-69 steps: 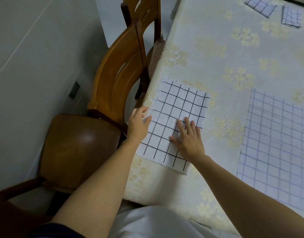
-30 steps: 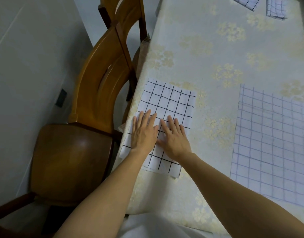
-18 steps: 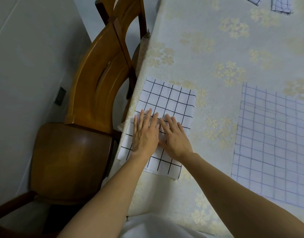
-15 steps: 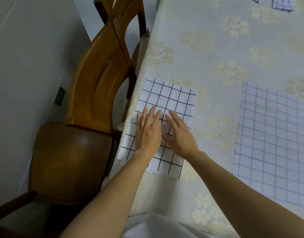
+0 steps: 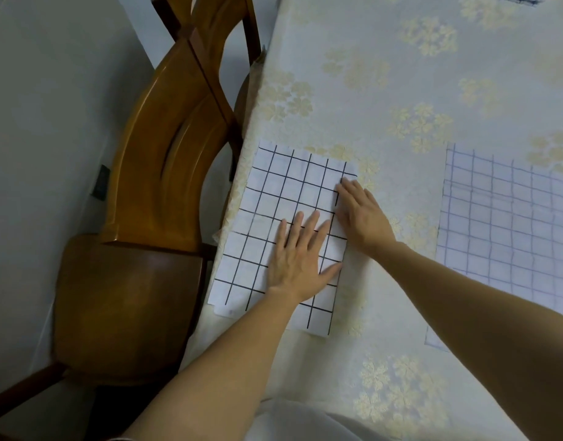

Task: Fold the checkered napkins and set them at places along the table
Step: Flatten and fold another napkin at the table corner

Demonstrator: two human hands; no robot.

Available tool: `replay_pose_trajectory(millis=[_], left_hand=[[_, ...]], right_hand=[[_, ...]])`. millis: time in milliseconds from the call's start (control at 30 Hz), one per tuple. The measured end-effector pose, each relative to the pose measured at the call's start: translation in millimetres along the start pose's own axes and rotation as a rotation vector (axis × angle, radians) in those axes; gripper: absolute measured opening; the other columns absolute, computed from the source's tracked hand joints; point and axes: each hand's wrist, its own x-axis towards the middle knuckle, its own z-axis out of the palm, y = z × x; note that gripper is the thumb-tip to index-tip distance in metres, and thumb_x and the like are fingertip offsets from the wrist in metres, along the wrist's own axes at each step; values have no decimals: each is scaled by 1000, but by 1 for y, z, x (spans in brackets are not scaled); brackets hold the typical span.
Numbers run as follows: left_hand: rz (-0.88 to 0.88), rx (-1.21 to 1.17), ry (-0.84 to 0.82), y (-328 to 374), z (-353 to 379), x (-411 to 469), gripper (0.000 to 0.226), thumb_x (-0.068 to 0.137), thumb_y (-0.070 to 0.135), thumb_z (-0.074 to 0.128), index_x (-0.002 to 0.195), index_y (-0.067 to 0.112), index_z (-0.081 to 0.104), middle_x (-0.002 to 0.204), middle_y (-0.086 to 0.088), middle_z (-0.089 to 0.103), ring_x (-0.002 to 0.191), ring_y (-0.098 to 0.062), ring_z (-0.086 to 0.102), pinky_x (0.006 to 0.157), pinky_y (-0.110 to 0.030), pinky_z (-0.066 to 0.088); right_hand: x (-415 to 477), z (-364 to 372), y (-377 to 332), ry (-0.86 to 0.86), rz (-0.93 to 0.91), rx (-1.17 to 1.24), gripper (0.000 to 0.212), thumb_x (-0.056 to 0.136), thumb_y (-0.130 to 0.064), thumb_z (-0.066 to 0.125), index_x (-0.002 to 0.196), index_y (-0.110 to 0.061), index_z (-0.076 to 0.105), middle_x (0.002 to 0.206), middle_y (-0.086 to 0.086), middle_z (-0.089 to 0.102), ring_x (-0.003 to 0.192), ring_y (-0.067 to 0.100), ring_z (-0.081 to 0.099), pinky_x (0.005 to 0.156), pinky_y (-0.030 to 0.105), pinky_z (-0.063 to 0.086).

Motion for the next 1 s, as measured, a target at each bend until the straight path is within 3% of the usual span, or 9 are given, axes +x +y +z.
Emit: replay_pose_trajectory(millis=[267,433,567,633,700,800,900,1000], left_hand=[[-12,1,-57,1,-2,2,93,87,87,21,162,36,-2,169,1,-17,155,-27,-21,124,-56,-7],[-10,5,-74,2,-6,3,107,76,97,22,161,38,-5,169,0,-19,153,-28,-25,123,-58,-8],[-23,-35,-88,4,-13,2,120,70,100,28,161,32,-9,168,0,-21,153,-26,-26,123,-56,-11],[-34,-203,-30,4,-19,2,116,76,90,43,162,27,-4,168,2,-21,153,-22,-25,125,-51,-11],[-11,-405,96,-1,-28,-5,98,84,65,58,162,25,14,170,6,-11,155,-17,-18,126,-44,-9],[21,-499,217,-8,-36,-23,72,91,33,58,157,24,33,170,5,11,157,-16,-3,127,-40,-4],[13,-368,62,-11,-31,-44,65,98,34,55,158,24,31,169,2,16,157,-17,-2,127,-37,-8],[51,-197,-141,-13,-19,-57,89,92,65,54,162,34,10,170,5,-11,155,-20,-21,123,-47,-17]], right_hand=[[35,-17,27,-109,41,-134,59,109,-46,19,162,-24,6,169,-5,1,156,20,-3,126,40,0],[25,-27,9,-107,152,-159,64,108,-45,25,162,-22,1,170,-1,-4,156,25,-7,125,43,-2],[-35,-21,-30,-18,138,-40,64,107,-39,36,162,-17,11,169,2,5,156,27,0,126,43,4],[-74,-8,-50,29,132,58,59,108,-35,34,161,-16,17,169,3,10,156,25,3,126,41,6],[-107,6,-65,64,133,164,54,108,-36,27,159,-16,24,167,1,17,155,22,7,126,40,10],[-132,25,-68,4,165,188,50,109,-34,29,158,-22,30,166,-1,23,155,25,12,125,44,15],[-141,33,-64,-67,131,89,58,105,-49,28,158,-26,29,167,-1,18,156,27,9,125,47,13],[-135,27,-62,-138,136,69,69,100,-51,50,159,-32,21,168,-6,10,156,22,1,126,44,6]])
